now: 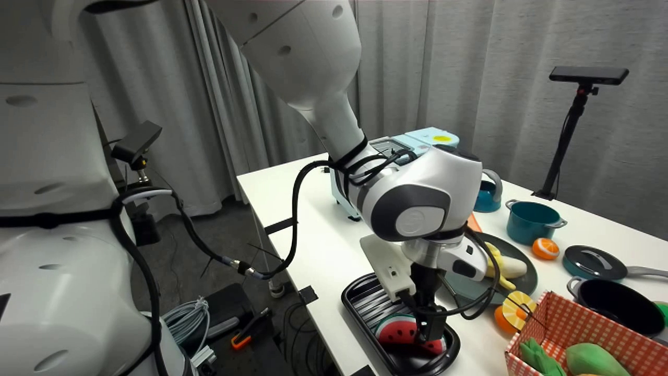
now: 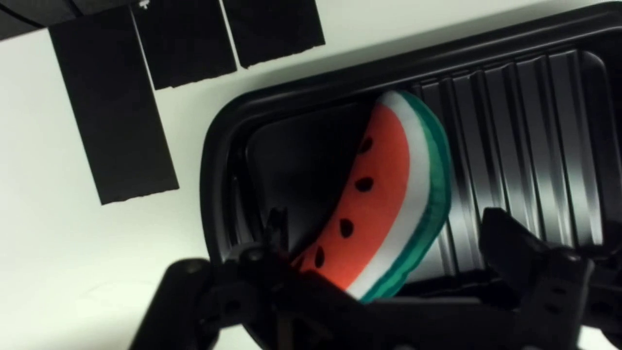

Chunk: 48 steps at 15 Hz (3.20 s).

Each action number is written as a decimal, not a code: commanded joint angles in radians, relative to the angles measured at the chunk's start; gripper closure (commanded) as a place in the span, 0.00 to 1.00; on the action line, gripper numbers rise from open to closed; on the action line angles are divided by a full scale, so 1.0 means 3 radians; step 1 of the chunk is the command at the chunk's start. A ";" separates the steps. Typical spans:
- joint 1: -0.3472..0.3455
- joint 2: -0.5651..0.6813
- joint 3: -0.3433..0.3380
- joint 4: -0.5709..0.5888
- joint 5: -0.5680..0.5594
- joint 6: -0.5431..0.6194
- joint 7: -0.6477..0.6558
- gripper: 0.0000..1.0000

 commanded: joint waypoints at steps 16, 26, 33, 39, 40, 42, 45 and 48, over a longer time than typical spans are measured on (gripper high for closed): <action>0.0165 -0.0377 0.0117 -0.0083 -0.0010 0.0232 0.0016 0.98; 0.0152 -0.0193 0.0149 0.1017 0.0000 0.0075 0.0162 0.97; 0.0146 0.0418 0.0084 0.1881 0.0025 0.0035 0.0293 0.97; 0.0151 0.0664 0.0093 0.2191 0.0063 -0.0063 0.0389 0.54; 0.0141 0.0684 0.0104 0.2226 0.0094 -0.0095 0.0382 0.47; 0.0123 0.0692 0.0122 0.2275 0.0168 -0.0156 0.0366 0.31; 0.0106 0.0655 0.0138 0.2311 0.0268 -0.0235 0.0338 0.08; 0.0116 0.0634 0.0128 0.2351 0.0284 -0.0249 0.0347 0.00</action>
